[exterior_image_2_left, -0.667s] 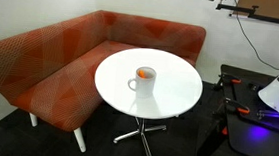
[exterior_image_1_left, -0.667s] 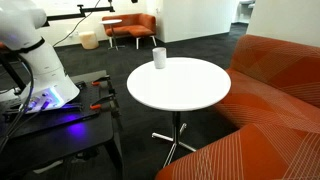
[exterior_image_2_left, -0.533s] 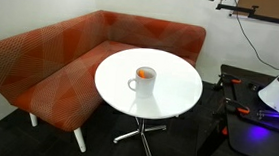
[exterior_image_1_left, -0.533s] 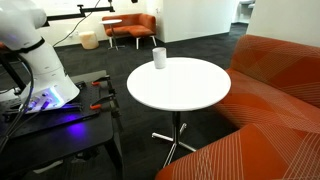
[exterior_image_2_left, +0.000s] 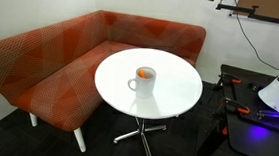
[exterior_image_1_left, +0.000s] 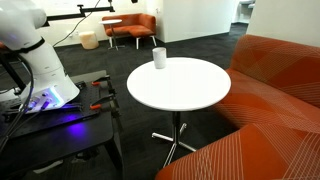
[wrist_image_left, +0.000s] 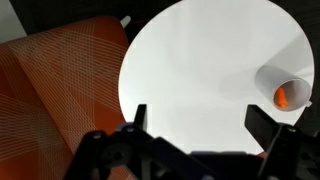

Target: Remove the marker from the cup and put it on the table

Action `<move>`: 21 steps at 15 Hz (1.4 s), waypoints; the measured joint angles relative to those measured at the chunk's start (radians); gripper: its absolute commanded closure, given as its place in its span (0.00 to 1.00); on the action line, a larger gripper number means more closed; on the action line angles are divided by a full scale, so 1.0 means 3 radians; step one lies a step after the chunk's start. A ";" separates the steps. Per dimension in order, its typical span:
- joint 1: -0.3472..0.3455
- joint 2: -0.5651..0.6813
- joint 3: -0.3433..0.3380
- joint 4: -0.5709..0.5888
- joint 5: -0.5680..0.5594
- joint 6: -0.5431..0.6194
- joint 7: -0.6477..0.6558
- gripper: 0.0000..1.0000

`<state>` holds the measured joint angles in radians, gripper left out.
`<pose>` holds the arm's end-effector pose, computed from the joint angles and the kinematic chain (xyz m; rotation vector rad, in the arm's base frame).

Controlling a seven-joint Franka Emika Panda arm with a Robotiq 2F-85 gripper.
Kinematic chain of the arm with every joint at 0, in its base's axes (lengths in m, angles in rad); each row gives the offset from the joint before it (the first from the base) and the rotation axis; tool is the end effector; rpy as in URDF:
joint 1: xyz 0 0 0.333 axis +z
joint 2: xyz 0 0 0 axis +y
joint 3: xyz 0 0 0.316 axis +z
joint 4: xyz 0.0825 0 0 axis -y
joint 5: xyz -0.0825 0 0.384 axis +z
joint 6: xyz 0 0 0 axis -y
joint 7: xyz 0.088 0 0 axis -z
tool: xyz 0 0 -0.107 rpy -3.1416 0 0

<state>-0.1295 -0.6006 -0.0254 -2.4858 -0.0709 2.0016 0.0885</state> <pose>0.3748 -0.0636 0.5040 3.0636 -0.3290 0.1770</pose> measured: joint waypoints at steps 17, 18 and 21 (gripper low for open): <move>0.0036 0.0279 0.0985 -0.0426 -0.0017 0.1125 0.1842 0.00; 0.0036 0.0338 0.1052 -0.0426 -0.0052 0.1198 0.1970 0.00; 0.0034 0.0526 0.1250 -0.0425 -0.0297 0.1388 0.2390 0.00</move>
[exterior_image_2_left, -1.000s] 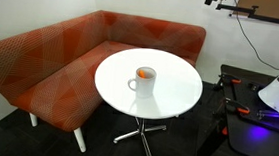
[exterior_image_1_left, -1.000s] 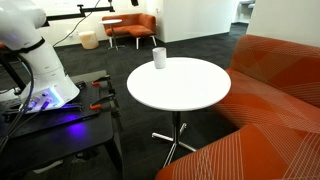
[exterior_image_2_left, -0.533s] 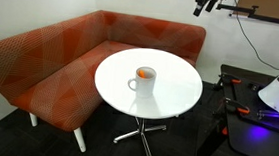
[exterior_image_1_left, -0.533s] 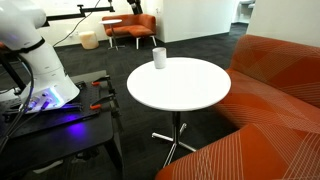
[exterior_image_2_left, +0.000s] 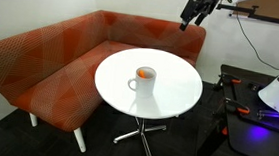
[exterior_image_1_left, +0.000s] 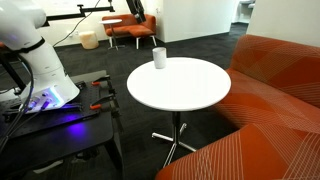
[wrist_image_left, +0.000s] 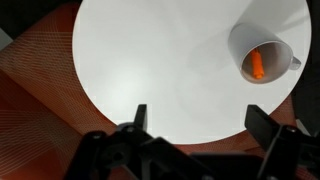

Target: Remove the marker from the cup and put it on the table

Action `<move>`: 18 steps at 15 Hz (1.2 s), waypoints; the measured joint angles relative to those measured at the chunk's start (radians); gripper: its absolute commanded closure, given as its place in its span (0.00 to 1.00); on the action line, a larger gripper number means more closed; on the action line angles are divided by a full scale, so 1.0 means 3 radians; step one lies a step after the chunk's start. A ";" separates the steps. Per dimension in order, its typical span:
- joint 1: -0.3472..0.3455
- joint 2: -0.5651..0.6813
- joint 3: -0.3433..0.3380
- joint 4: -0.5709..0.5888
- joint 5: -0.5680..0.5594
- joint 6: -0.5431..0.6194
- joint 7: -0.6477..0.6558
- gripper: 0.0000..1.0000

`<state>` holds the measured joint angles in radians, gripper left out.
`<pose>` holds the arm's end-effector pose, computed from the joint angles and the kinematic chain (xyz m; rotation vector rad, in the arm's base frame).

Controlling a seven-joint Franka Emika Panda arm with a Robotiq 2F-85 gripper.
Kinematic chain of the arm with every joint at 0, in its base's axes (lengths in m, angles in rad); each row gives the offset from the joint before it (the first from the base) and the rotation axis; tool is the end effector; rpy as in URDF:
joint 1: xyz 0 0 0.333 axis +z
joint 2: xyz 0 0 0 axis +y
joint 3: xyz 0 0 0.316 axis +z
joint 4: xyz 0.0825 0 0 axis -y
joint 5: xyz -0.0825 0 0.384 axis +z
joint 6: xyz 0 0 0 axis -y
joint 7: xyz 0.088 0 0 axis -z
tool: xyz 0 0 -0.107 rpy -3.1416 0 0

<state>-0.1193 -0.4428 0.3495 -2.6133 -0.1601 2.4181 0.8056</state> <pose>0.4059 0.0930 0.4125 2.8897 -0.7094 0.4754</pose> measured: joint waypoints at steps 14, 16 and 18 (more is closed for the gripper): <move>0.0097 0.0274 0.0129 0.0012 -0.0410 0.0173 0.0478 0.00; 0.0129 0.0287 0.0130 -0.0035 -0.0459 0.0411 0.0608 0.00; 0.0164 0.0314 0.0143 -0.0103 -0.0478 0.0695 0.0714 0.00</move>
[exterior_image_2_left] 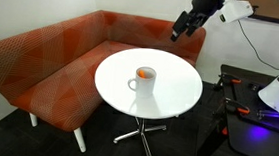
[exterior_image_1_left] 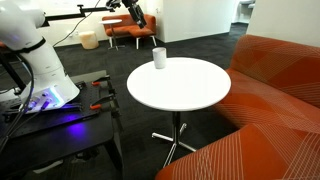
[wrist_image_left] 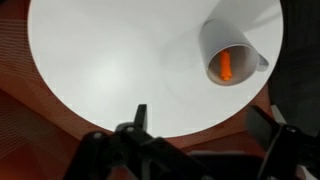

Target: Remove the marker from the cup and put it on the table

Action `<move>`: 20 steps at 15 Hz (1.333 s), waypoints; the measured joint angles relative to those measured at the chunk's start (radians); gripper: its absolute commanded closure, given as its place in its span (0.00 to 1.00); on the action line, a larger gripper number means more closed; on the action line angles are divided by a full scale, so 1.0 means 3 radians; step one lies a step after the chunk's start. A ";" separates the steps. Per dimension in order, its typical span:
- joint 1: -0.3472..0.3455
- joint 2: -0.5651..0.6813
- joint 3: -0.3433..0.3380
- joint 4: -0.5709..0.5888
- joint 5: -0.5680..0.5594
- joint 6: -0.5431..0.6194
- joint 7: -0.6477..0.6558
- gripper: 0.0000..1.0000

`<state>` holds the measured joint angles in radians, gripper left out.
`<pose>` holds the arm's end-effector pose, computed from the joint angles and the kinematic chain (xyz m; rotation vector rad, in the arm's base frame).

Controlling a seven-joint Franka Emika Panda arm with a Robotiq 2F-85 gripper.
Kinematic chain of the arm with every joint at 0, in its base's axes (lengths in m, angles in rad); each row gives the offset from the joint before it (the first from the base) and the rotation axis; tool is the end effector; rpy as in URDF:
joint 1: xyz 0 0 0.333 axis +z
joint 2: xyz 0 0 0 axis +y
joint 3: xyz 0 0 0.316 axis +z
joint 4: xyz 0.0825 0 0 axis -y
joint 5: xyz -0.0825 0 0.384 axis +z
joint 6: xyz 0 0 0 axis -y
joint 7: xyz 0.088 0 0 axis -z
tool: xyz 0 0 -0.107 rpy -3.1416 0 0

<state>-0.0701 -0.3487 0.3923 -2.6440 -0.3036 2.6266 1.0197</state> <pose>0.4071 0.1403 0.3801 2.9225 -0.6774 0.6430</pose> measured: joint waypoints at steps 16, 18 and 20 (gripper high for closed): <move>-0.0790 0.0617 0.1099 0.0162 -0.1841 0.0454 0.2077 0.00; -0.0870 0.0797 0.1099 0.0254 -0.2021 0.0474 0.2135 0.00; -0.0940 0.1000 0.1091 0.0363 -0.2215 0.0475 0.2211 0.00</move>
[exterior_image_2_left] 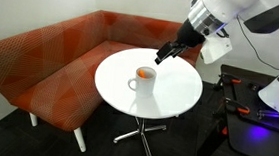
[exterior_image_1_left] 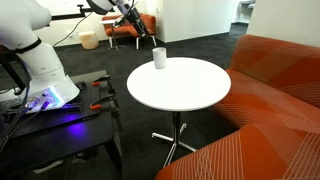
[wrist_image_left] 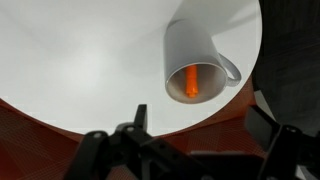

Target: Remove the marker from the cup and put it on the table

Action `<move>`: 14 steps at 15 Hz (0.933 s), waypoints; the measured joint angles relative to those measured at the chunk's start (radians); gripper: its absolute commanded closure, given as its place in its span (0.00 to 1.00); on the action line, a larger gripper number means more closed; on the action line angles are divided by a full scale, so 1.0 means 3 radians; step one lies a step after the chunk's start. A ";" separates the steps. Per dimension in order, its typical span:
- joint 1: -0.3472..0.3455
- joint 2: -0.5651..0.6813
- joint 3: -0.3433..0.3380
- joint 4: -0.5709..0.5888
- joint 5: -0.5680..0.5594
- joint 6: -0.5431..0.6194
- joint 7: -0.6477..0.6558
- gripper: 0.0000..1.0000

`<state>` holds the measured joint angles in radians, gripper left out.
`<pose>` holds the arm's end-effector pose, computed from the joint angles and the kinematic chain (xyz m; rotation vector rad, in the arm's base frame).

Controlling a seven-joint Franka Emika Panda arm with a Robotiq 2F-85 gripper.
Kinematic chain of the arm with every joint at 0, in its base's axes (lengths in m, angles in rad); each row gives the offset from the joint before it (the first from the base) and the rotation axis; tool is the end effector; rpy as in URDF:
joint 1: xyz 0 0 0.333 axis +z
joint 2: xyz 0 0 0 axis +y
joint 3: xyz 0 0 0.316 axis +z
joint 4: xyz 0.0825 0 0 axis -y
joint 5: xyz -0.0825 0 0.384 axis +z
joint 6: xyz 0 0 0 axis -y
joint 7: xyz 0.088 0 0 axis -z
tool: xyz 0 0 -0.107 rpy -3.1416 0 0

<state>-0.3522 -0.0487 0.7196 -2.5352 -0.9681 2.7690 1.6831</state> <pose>0.4223 0.1992 0.3021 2.9032 -0.6511 0.8146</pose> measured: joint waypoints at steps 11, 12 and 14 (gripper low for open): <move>-0.0001 0.1062 -0.0138 0.0617 -0.0833 -0.0009 0.0446 0.11; 0.0004 0.1111 -0.0144 0.0654 -0.0858 -0.0009 0.0464 0.14; 0.0023 0.1178 -0.0160 0.0712 -0.0901 -0.0009 0.0521 0.19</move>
<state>-0.3453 0.3047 0.6715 -2.3215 -1.2384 2.7662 1.8395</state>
